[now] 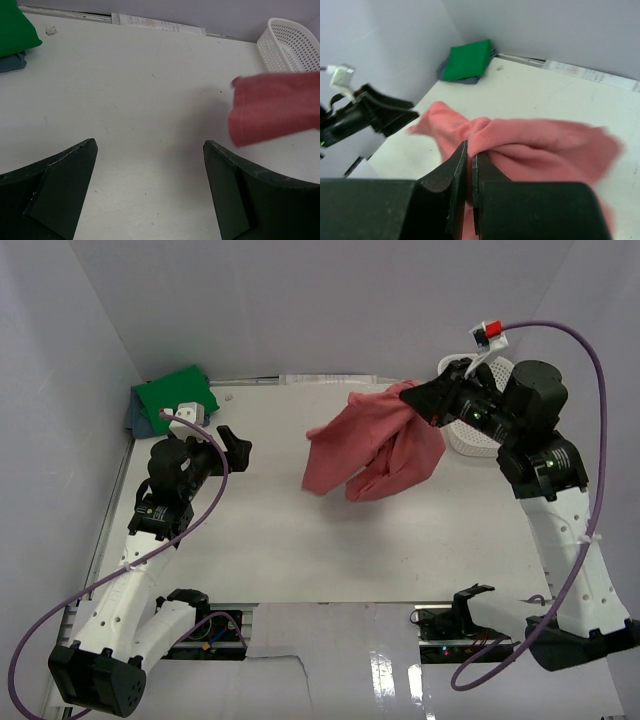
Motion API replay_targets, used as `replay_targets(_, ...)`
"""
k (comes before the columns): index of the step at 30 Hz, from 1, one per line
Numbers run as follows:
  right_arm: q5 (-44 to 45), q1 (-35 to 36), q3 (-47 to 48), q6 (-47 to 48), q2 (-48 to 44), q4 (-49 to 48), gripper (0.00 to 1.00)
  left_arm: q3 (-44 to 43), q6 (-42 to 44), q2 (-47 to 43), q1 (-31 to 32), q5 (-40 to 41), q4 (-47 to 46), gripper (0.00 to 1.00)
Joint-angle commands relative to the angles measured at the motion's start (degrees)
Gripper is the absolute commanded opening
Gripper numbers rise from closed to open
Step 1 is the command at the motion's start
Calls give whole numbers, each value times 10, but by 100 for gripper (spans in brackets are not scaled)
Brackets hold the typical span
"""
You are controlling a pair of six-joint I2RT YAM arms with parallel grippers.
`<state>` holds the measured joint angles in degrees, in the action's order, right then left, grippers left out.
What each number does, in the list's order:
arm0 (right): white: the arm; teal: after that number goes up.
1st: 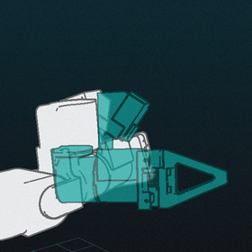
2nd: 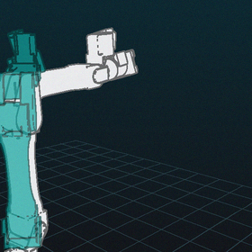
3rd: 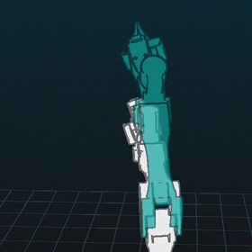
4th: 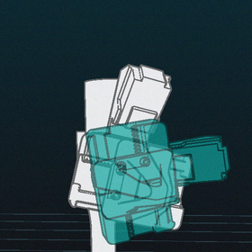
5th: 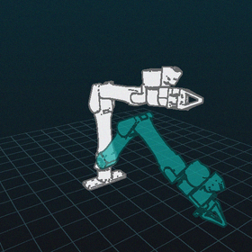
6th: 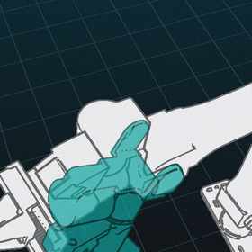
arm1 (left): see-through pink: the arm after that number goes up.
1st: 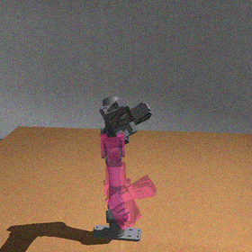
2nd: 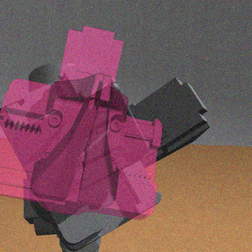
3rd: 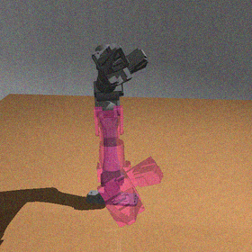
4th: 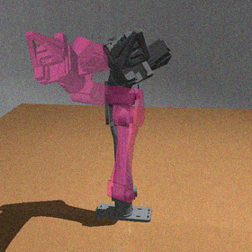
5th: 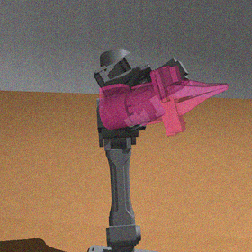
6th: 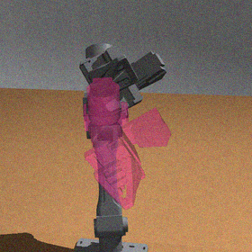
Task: Fold and stack the t-shirts
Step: Move the tshirt to the center of the board
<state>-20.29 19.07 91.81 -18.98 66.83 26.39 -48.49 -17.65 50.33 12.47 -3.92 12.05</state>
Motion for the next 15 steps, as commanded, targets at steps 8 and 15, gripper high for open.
replay_targets(8,-59,-3,-226,26,-56,-1,47,-11,4,-7,-3,-5,1,98)
replay_targets(15,60,14,-304,70,-29,8,82,-9,7,-5,-2,0,2,98)
